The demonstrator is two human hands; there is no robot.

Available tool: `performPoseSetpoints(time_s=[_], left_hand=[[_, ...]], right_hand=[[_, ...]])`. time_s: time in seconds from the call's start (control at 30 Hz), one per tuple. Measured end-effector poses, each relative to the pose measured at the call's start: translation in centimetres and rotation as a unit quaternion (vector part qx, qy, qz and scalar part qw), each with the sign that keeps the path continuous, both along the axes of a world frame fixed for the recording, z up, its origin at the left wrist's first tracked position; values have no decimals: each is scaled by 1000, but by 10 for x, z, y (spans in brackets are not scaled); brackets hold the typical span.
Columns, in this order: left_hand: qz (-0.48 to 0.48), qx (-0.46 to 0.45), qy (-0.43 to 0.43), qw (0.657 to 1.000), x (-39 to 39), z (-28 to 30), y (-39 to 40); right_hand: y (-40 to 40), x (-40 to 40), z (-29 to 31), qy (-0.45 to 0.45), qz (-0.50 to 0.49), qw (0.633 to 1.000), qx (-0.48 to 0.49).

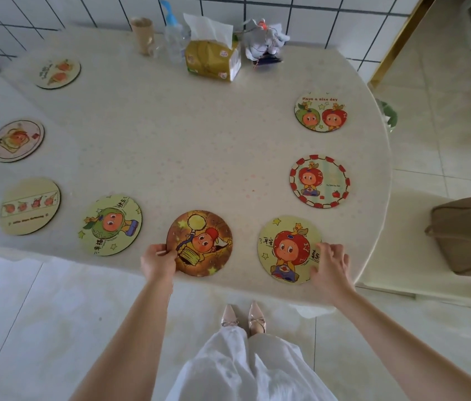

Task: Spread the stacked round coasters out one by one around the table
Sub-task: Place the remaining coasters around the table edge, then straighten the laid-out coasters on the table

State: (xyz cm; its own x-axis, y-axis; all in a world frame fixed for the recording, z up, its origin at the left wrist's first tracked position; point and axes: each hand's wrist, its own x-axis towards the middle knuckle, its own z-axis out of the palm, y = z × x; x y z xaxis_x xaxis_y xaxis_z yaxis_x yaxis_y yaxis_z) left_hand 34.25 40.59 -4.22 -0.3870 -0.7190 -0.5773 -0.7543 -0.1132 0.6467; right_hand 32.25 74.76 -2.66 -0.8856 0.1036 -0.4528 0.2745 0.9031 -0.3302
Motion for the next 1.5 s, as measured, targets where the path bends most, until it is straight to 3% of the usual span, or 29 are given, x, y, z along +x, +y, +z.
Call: performPoseSetpoints(time_s=[0.13,0.27,0.37,0.5,0.57,0.8,1.07,1.3,1.5], left_hand=[[123,152,52,979,17,2,14],[166,199,84,962,30,-3,36],[142,159,77,974,33,-9,39],[-40,-12,-21,999,34,-7,27],[-67,-44,-33,996,33,0,12],[-54,-64,-21,996,26,19,-65],[-1,-48,-9,999,26,15,-218],[-83,-99,-44,991,-3,28,-371],[-146,-131,-63,979,-21,23,-411]], right_hand=[[1,1,2,-1,4,1000,-1],[0,4,4,0,22,1000,10],[-4,9,4,-1,47,999,20],[-12,15,8,-15,63,997,34],[-24,12,12,-15,61,998,17],[-109,-10,21,-29,132,989,-56],[-274,-41,20,-23,195,977,-86],[-408,-48,16,-34,135,986,-91],[-463,-61,18,-6,108,993,-38]])
